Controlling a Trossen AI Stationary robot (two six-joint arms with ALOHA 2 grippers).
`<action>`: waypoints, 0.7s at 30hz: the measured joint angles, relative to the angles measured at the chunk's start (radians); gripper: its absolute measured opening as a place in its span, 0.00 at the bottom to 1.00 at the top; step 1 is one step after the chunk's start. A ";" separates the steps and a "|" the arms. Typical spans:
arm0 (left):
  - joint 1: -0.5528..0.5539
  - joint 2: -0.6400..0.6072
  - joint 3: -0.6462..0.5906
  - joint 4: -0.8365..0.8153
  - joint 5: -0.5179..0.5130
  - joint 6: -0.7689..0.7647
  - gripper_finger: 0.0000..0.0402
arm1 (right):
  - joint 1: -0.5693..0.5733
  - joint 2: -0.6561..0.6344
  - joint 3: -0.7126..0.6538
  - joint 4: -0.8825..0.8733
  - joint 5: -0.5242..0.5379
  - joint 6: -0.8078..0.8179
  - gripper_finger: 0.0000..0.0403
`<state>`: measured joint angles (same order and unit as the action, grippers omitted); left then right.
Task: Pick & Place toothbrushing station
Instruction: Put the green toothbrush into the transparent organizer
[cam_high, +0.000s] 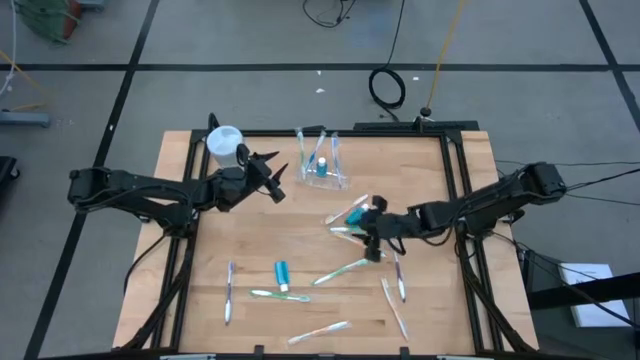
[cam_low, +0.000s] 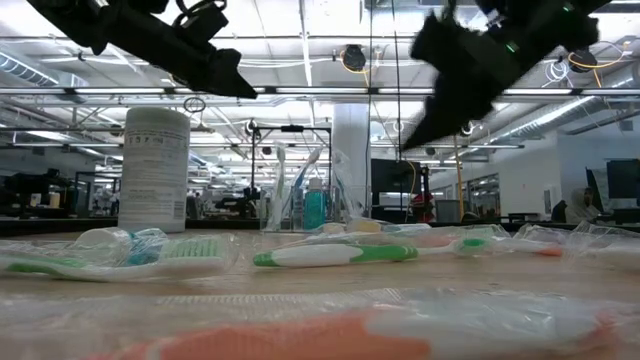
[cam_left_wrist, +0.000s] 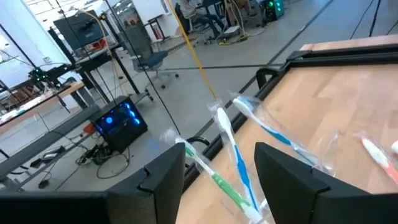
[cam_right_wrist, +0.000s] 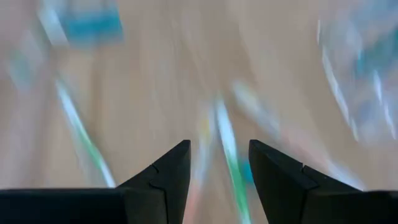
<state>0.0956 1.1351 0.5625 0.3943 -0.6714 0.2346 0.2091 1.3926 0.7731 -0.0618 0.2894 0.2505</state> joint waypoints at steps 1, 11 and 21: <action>0.000 -0.001 0.000 0.001 0.008 -0.001 0.50 | 0.004 0.000 0.000 -0.072 0.001 -0.005 0.38; 0.001 -0.001 0.000 -0.011 0.051 -0.062 0.50 | -0.009 0.000 -0.026 -0.402 0.050 0.107 0.38; 0.001 -0.001 0.000 -0.009 0.053 -0.064 0.50 | -0.075 0.000 -0.188 -0.146 -0.056 0.044 0.39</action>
<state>0.0963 1.1339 0.5629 0.3857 -0.6186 0.1707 0.1344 1.3930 0.5854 -0.2079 0.2336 0.2949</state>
